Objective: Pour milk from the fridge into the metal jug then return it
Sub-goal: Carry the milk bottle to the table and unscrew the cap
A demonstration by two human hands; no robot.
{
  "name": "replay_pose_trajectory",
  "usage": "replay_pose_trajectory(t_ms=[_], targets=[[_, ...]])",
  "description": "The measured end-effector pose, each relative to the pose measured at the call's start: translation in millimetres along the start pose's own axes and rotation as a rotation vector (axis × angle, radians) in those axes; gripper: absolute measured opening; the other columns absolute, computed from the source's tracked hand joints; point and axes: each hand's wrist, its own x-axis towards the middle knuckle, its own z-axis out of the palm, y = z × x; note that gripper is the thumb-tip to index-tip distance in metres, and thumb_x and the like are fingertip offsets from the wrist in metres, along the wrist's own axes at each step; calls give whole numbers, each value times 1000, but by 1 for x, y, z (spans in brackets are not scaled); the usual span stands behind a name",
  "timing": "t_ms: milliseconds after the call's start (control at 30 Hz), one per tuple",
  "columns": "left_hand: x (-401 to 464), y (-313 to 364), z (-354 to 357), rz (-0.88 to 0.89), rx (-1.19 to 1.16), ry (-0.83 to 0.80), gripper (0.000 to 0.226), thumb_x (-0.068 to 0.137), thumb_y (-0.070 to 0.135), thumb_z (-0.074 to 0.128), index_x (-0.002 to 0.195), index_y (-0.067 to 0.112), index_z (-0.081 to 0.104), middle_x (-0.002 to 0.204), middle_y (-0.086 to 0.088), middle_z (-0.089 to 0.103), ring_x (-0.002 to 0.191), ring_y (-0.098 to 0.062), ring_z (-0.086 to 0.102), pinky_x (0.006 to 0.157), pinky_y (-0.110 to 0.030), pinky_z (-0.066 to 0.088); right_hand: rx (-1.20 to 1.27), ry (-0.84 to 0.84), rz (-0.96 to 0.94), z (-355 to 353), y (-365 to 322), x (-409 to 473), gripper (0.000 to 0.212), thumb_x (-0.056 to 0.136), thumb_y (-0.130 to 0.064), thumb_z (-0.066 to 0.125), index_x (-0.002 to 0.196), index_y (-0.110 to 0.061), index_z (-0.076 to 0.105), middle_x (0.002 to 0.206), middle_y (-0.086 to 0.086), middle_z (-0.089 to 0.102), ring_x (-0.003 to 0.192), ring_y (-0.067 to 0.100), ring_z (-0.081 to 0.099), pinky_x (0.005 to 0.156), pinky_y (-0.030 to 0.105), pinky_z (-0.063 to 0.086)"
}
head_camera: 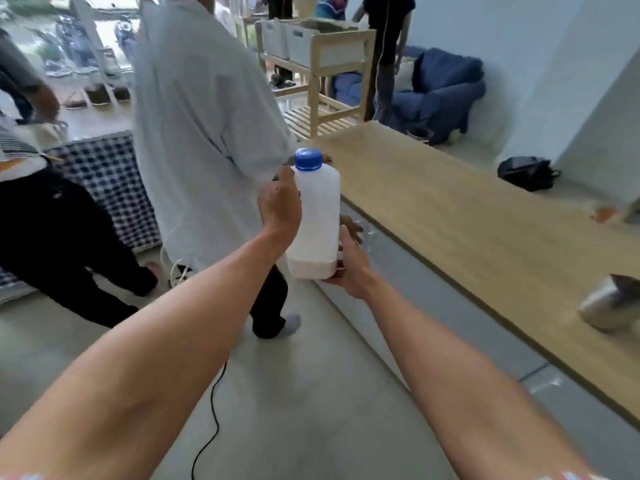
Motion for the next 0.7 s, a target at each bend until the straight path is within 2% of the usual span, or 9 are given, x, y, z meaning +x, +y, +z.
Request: replay_pose_trajectory(t_ms=[67,133,233,333,367,467,567,700], targets=[[-16,-1,47,17,-14,-70,39,82,50,45,59,20,57,52,3,54,59,-22,51,63,-38,42,24,68,-13,-46,-11,-1,45,95,-69,51,104,-27,63,116,8,70,105,28,68,69,39,59],[-33,-4,93,29,-43,-152,39,91,43,45,61,20,55,52,4,52,58,-19,49,63,-37,40,15,122,-35,-92,-20,-3,48,86,-73,55,106,-31,63,121,7,70,106,29,69,75,40,61],[-58,-9,157,8,-61,-249,42,86,41,46,49,22,51,47,4,48,57,-21,44,61,-41,36,52,203,-46,-159,-29,-8,45,98,-66,45,112,-27,63,116,5,69,104,28,67,74,39,59],[-89,-13,216,-14,-69,-323,40,88,40,46,54,20,50,50,0,47,63,-23,43,63,-40,36,107,271,-67,-221,-31,-18,51,100,-66,44,125,-24,61,117,5,68,107,29,65,81,42,59],[-99,-13,234,-25,-70,-347,40,88,40,46,54,20,50,51,-1,47,63,-23,43,62,-40,36,125,289,-77,-240,-32,-24,51,101,-65,44,124,-24,61,115,4,68,106,29,65,83,43,59],[-127,-16,283,-43,-43,-441,50,81,43,45,36,21,51,49,-1,47,60,-22,41,59,-40,34,196,352,-83,-293,-33,-38,45,99,-65,47,108,-26,67,111,3,71,103,28,68,93,47,59],[-154,-21,324,-56,-37,-541,48,80,41,46,38,19,41,50,-2,42,59,-22,36,58,-40,30,273,432,-81,-334,-34,-55,42,100,-62,48,102,-24,67,103,4,73,94,28,69,85,45,62],[-184,-28,368,-82,-59,-666,39,81,39,46,49,21,31,52,0,34,58,-21,28,56,-37,24,276,538,-85,-376,-29,-71,45,102,-63,40,103,-25,65,107,6,73,97,28,69,81,41,61]])
